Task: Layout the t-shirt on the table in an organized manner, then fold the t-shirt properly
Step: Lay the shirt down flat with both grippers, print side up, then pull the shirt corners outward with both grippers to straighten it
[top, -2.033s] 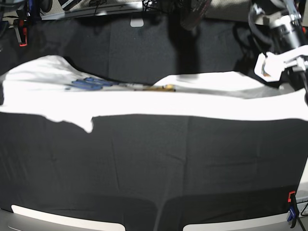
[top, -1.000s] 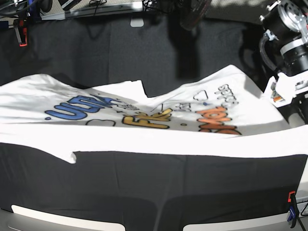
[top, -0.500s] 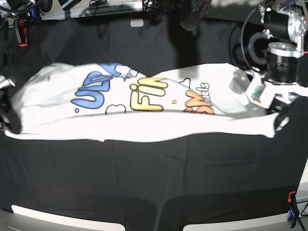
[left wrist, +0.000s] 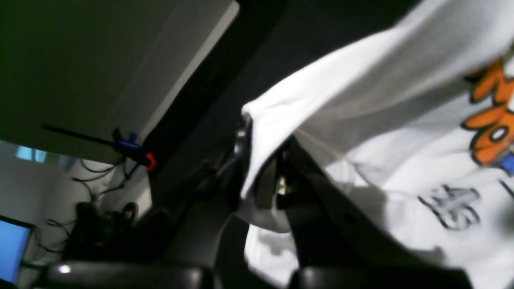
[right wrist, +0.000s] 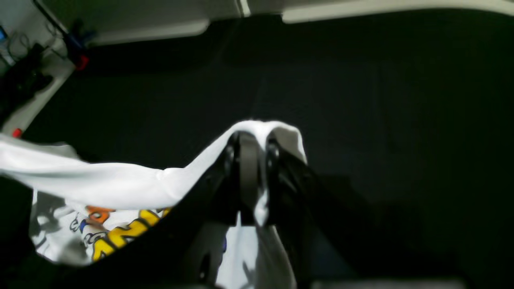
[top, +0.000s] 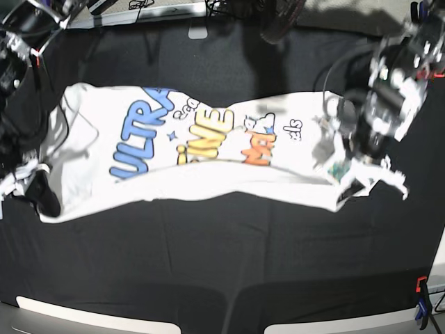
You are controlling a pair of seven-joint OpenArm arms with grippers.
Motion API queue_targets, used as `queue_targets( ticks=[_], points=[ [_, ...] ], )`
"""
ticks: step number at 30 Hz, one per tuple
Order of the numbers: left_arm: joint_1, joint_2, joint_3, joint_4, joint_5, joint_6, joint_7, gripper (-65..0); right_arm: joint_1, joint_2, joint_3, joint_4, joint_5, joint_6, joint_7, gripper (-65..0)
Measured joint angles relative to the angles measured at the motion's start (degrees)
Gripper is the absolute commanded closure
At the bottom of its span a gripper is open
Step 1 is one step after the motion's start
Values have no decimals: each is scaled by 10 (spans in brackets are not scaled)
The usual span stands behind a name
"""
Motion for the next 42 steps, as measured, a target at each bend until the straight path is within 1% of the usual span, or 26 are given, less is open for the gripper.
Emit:
queue_targets(
  ticks=[2,4,7,8,10,11,12,14,16,19,22,23,24,27,29,30,35,42],
  points=[
    [-35,24,0,-52,-17,-4,2,0,20,0,-5,-20,-33,0,3,0],
    [-67,44,0,-98,-38,-7,4,0,38,0,-8,-47,-44,-1,5,0],
    [-112,71,0,-153,-58,-9,-1,0,66,0,-16,-94,-45,-2,16,0],
    [-127,79,0,-170,-61,-25,-2,0,77,0,-21,-111,-47,-2,18,0],
    [-156,91,0,-205,-73,-77,-4,0,101,0,-31,-146,-51,-2,22,0],
    [-170,98,0,-225,-81,-102,-5,0,113,0,-39,-163,-64,0,23,0],
    [-183,106,0,-247,-86,-119,-17,0,126,0,-47,-180,-80,0,27,0],
    [-210,121,0,-296,-94,-139,-33,0,150,0,-66,-215,-116,-1,47,0],
    [-238,136,0,-349,-92,-148,-52,0,175,0,-87,-249,-150,-1,68,0],
    [-288,154,0,-433,-84,-174,-69,0,211,2,-119,-302,-200,-2,97,0],
    [-338,168,0,-513,-82,-193,-98,0,250,2,-148,-352,-245,0,135,0],
    [-353,172,0,-539,-83,-194,-111,0,263,2,-155,-367,-265,0,149,0],
    [-369,177,0,-564,-82,-202,-121,0,278,2,-161,-383,-279,-1,160,0],
    [-414,193,0,-635,-82,-213,-126,0,318,2,-173,-424,-320,0,187,0],
    [-438,203,0,-674,-81,-215,-135,0,345,2,-176,-449,-341,-2,193,0],
    [-450,208,0,-690,-81,-217,-137,0,358,2,-176,-462,-345,-2,196,0],
    [-494,218,-2,-736,-81,-217,-192,0,414,5,-176,-503,-348,-2,209,0],
    [-502,218,-2,-743,-81,-217,-210,0,460,5,-176,-537,-376,-2,217,0]
  ],
)
